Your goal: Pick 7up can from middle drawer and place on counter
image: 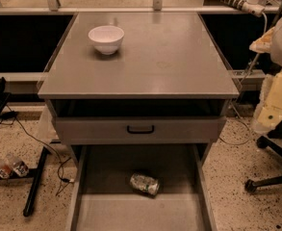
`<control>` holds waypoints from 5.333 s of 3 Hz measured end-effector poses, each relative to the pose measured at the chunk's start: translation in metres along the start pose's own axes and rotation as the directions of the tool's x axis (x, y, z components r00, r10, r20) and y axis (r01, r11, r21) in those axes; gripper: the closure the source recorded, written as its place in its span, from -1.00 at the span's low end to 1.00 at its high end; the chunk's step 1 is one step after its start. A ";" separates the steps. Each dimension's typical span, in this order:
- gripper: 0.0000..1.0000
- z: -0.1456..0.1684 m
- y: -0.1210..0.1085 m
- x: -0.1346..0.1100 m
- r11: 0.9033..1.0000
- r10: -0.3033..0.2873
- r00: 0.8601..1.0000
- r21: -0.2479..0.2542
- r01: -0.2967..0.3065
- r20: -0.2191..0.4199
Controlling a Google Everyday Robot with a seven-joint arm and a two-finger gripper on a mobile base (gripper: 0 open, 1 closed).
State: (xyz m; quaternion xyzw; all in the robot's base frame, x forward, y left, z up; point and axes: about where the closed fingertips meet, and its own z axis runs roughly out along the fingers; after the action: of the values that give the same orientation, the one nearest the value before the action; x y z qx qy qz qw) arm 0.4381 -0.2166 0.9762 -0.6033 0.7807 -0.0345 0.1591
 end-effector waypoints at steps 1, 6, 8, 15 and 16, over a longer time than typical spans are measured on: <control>-1.00 -0.001 0.000 -0.001 1.000 -0.001 1.000 0.006 0.001 0.002; -1.00 0.199 0.115 -0.015 0.990 -0.091 0.962 -0.083 0.116 0.259; -1.00 0.260 0.136 -0.027 0.981 -0.018 0.949 -0.177 0.078 0.315; -1.00 0.528 0.091 -0.062 0.993 0.055 0.839 -0.120 0.012 0.541; -1.00 0.548 0.104 -0.062 0.984 0.026 0.827 -0.160 0.078 0.562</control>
Offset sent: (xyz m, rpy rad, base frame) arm -0.0281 0.0282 -0.0638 0.0384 0.0310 0.1061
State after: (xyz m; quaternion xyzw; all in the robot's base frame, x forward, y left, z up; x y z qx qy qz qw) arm 0.5141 -0.0537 0.4447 -0.6091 0.6910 0.2114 0.3270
